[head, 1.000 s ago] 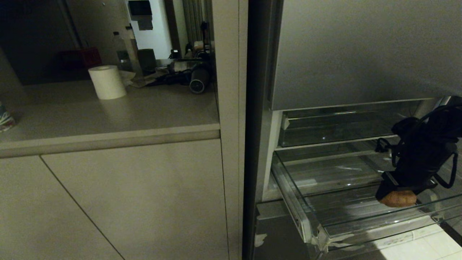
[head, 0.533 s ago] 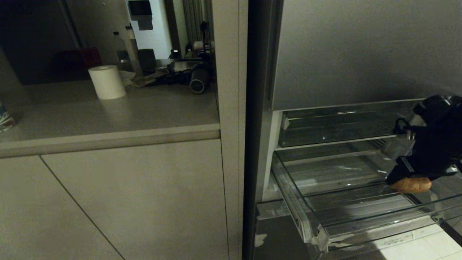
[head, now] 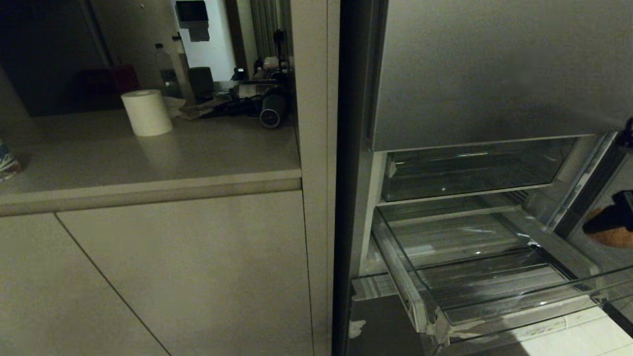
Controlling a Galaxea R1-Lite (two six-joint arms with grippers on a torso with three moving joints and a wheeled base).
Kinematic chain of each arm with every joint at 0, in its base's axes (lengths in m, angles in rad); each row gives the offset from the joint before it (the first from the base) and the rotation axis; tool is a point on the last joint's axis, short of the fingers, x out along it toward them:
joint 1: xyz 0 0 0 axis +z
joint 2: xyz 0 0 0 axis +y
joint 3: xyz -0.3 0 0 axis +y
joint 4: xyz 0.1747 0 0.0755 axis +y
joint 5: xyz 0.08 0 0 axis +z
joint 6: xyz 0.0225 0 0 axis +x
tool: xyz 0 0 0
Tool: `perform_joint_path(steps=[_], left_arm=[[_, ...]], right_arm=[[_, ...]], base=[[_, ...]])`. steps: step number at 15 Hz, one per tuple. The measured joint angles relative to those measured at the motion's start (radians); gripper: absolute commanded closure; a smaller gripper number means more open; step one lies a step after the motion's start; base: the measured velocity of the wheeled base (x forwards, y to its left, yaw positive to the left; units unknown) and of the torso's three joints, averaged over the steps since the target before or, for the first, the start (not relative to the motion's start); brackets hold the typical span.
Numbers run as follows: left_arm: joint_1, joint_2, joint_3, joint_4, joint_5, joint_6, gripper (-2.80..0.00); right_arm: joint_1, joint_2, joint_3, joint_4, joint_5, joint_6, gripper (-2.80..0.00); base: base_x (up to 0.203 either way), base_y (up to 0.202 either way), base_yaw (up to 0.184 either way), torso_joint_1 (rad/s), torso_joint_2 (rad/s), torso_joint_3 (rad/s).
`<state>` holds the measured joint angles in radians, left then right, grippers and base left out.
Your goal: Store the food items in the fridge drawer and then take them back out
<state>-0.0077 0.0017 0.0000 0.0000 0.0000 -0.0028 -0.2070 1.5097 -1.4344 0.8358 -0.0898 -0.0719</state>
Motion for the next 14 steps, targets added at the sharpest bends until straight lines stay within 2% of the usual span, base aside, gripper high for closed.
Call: perform_joint_path(steps=[6, 10, 12, 14], left_arm=[[0.000, 0.000, 0.000, 0.000, 0.000, 0.000, 0.00], [0.000, 0.000, 0.000, 0.000, 0.000, 0.000, 0.00], [0.000, 0.000, 0.000, 0.000, 0.000, 0.000, 0.00], [0.000, 0.000, 0.000, 0.000, 0.000, 0.000, 0.00]], right_arm=[[-0.005, -0.460, 0.244, -0.085, -0.014, 0.032, 0.00], [-0.006, -0.768, 0.534, -0.222, -0.137, 0.037, 0.00], [-0.008, -0.864, 0.674, -0.305, -0.210, 0.039, 0.00], [-0.010, -0.930, 0.764, -0.370, -0.240, 0.039, 0.00]], base=[[0.000, 0.000, 0.000, 0.000, 0.00, 0.000], [0.000, 0.000, 0.000, 0.000, 0.00, 0.000], [0.000, 0.000, 0.000, 0.000, 0.00, 0.000], [-0.005, -0.005, -0.087, -0.002, 0.00, 0.001]])
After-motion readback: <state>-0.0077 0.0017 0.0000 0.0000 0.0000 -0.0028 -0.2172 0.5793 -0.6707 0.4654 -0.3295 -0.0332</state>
